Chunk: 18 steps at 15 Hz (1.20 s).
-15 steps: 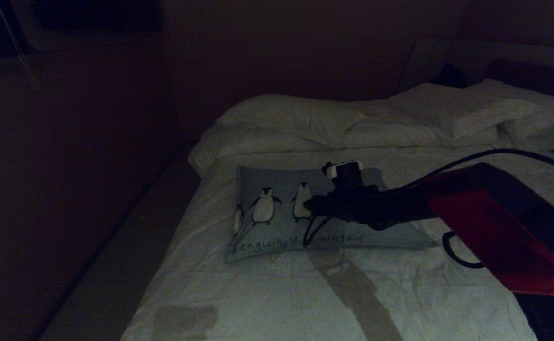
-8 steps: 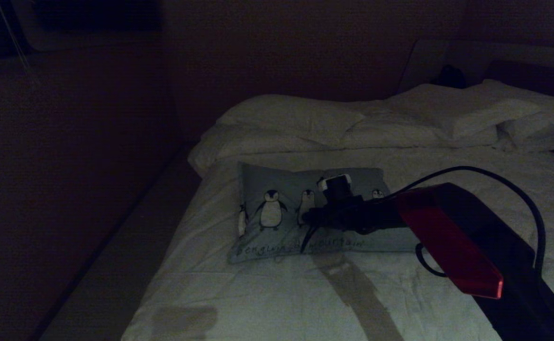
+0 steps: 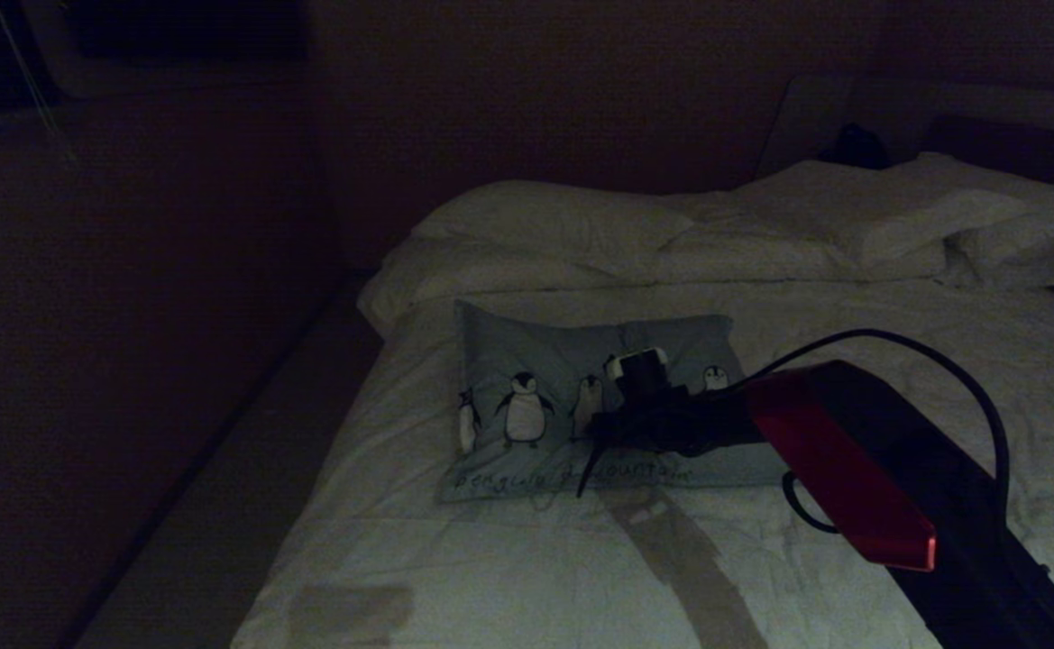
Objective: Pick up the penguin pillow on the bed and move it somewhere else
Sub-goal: Pick up the pillow
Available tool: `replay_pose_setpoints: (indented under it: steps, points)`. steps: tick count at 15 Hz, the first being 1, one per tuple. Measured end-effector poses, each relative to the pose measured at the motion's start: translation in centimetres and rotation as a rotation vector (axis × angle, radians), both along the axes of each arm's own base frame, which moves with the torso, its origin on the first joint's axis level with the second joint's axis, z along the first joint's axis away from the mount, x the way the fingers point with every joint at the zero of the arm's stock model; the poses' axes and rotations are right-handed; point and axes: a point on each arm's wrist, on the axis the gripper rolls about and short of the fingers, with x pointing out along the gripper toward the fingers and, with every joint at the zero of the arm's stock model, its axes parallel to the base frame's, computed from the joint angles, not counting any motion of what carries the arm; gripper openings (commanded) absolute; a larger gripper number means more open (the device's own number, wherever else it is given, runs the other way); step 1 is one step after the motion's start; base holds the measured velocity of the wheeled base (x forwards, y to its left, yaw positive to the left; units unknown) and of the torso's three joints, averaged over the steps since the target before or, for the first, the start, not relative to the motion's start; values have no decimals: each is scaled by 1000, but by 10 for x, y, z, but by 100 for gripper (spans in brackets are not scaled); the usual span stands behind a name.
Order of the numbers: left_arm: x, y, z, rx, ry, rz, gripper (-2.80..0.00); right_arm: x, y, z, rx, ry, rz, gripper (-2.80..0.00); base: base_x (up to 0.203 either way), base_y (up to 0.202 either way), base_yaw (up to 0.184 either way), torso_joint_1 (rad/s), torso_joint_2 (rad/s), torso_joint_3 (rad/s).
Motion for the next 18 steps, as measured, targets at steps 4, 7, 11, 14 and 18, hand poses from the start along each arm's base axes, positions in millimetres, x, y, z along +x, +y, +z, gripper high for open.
replay_pose_setpoints:
  steps: [4, 7, 11, 14, 18]
  points:
    - [0, 0, 0, 0, 0, -1, -280, 0, 0, -2, -1, 1, -3, -280, 0, 0, 0, 0, 0, 0]
    - [0, 0, 0, 0, 0, -1, -280, 1, 1, -2, 3, -4, -4, -280, 0, 0, 0, 0, 0, 0]
    - [0, 0, 0, 0, 0, -1, -280, 0, 0, 2, 13, -4, -11, -280, 0, 0, 0, 0, 0, 0]
    - [0, 0, 0, 0, 0, -1, -280, -2, 0, 22, 38, -24, -24, -280, 0, 0, 0, 0, 0, 0]
    - [0, 0, 0, 0, 0, 0, -280, -10, -3, 69, 98, -76, -46, -280, 0, 0, 0, 0, 0, 0]
